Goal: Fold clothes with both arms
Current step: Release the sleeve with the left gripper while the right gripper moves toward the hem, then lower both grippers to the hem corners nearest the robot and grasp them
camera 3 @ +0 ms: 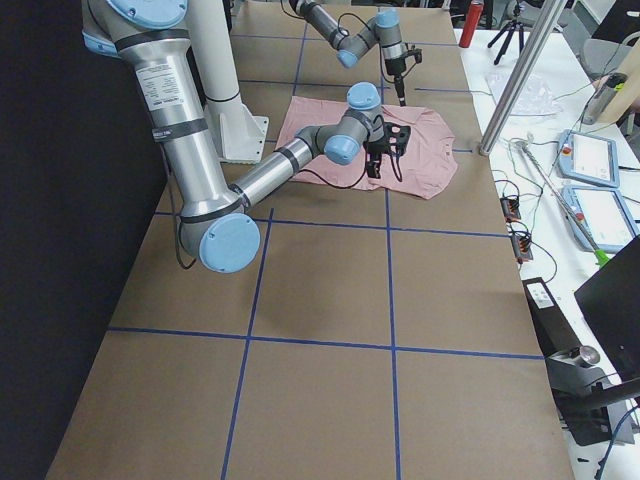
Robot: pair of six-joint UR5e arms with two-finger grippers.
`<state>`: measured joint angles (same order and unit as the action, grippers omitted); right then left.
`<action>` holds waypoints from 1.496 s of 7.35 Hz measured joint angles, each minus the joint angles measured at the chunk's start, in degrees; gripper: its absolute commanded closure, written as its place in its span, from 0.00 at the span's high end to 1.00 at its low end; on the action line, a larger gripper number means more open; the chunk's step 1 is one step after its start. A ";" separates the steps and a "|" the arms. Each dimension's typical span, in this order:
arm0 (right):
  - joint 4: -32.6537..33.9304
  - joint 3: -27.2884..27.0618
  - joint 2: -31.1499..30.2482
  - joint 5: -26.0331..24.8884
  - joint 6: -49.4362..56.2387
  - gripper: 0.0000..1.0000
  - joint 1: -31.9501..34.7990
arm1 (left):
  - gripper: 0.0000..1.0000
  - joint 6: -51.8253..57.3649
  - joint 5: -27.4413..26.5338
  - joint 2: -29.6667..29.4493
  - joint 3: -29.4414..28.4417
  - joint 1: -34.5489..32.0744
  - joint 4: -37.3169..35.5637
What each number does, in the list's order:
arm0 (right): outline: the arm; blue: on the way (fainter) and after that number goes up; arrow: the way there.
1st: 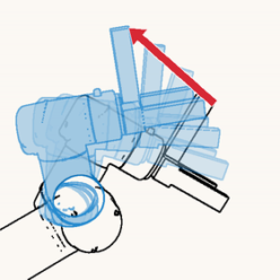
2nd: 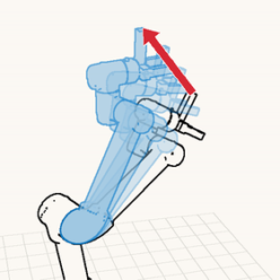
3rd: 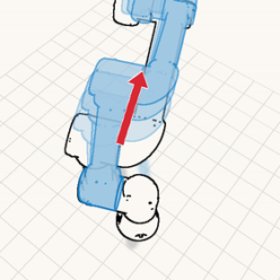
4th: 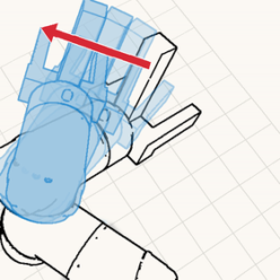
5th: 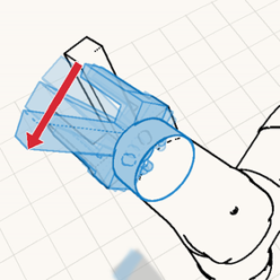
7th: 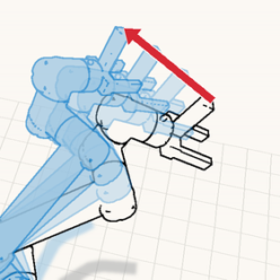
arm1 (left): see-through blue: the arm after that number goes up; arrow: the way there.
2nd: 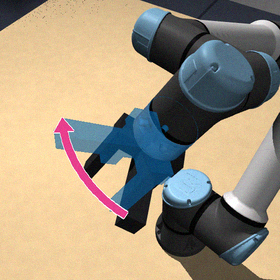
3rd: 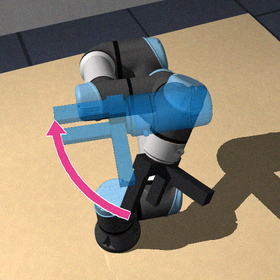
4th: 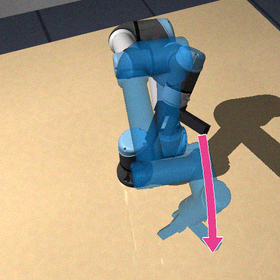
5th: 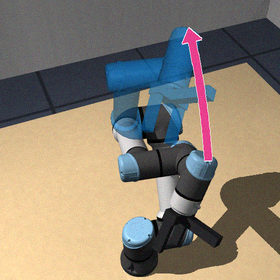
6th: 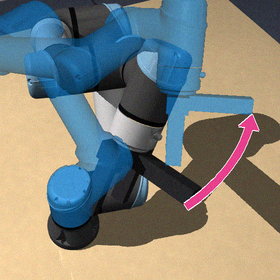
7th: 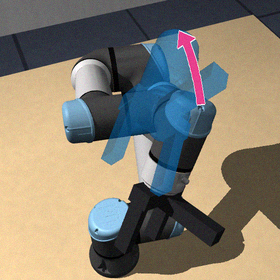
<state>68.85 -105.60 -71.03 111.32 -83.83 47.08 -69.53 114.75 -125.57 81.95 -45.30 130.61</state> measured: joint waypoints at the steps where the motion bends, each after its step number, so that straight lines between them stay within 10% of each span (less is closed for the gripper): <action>1: 0.20 -1.50 -0.13 -3.01 -4.65 1.00 -3.28 | 0.91 -1.53 2.19 4.41 7.11 0.11 -2.31; 4: 3.08 -10.83 -5.71 -14.52 -19.74 0.98 -19.51 | 0.91 -3.07 5.44 11.11 21.11 0.18 -12.74; 7: 13.45 -17.90 -8.58 -29.23 -35.51 0.88 -37.90 | 0.92 -3.24 5.32 11.72 21.95 0.21 -14.37; 11: 20.06 -15.40 -7.99 -32.67 -45.63 0.81 -46.45 | 0.92 -3.30 3.96 11.68 21.58 0.36 -14.40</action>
<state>88.90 -121.00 -79.02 78.65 -129.45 0.63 -72.83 118.71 -113.89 103.53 -44.94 116.21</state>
